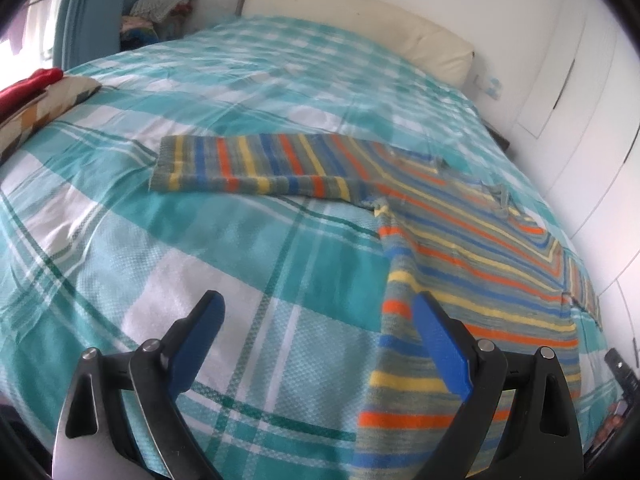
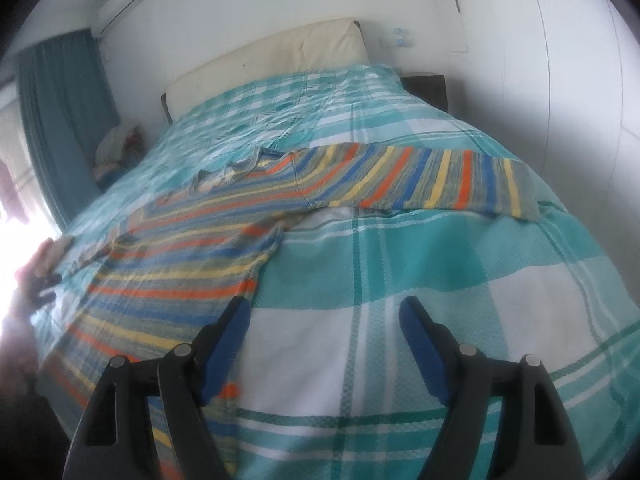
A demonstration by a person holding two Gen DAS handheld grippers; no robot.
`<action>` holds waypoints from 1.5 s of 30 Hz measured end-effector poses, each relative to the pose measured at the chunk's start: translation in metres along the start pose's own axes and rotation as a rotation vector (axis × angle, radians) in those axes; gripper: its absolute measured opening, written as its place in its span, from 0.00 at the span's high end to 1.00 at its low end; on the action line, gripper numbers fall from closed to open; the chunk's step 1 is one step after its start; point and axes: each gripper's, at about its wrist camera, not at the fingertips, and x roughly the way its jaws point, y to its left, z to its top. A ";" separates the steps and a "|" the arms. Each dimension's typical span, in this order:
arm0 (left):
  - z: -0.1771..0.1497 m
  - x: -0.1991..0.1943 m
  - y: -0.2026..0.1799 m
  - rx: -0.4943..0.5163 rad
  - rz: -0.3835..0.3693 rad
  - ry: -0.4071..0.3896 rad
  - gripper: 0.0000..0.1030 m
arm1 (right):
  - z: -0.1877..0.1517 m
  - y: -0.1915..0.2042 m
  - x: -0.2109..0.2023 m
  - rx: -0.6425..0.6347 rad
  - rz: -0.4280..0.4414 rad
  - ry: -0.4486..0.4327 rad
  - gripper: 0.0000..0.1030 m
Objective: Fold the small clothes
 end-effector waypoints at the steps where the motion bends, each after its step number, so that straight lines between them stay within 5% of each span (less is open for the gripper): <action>1: 0.000 0.000 0.000 0.002 0.002 -0.002 0.07 | 0.007 -0.010 -0.002 0.030 0.006 -0.004 0.26; 5: -0.001 0.001 0.000 0.005 0.006 -0.002 0.07 | 0.044 -0.072 -0.012 0.199 -0.010 -0.041 0.26; 8: -0.001 0.002 -0.001 0.005 0.006 0.004 0.07 | 0.061 -0.138 -0.006 0.461 -0.012 -0.005 0.26; 11: -0.001 0.006 -0.002 0.013 0.018 0.008 0.07 | 0.049 -0.185 0.006 0.771 0.119 0.032 0.26; 15: -0.002 0.011 -0.001 0.010 0.024 0.018 0.07 | 0.040 -0.192 0.027 0.894 0.201 0.055 0.27; 21: -0.005 0.022 -0.003 0.012 0.032 0.048 0.07 | 0.057 -0.205 0.057 0.880 0.060 0.027 0.36; 27: -0.006 0.028 -0.003 0.009 0.035 0.066 0.07 | 0.067 -0.212 0.073 0.869 0.072 0.023 0.36; 28: -0.006 0.029 -0.003 0.010 0.034 0.071 0.07 | 0.070 -0.209 0.077 0.835 0.074 0.042 0.42; 31: -0.008 0.032 -0.007 0.021 0.034 0.083 0.07 | 0.069 -0.209 0.087 0.805 0.040 0.118 0.97; 33: -0.009 0.030 -0.008 0.030 0.040 0.079 0.07 | 0.077 -0.202 0.079 0.775 0.000 0.091 0.97; 35: -0.008 0.027 -0.007 0.027 0.037 0.070 0.07 | 0.097 -0.182 0.067 0.673 -0.032 0.052 0.97; 39: -0.004 0.026 -0.007 0.007 0.018 0.070 0.07 | 0.158 -0.108 0.049 0.473 0.061 -0.037 0.97; 45: 0.001 0.022 -0.012 0.030 0.022 0.049 0.07 | 0.224 0.049 0.079 0.173 0.240 0.011 0.98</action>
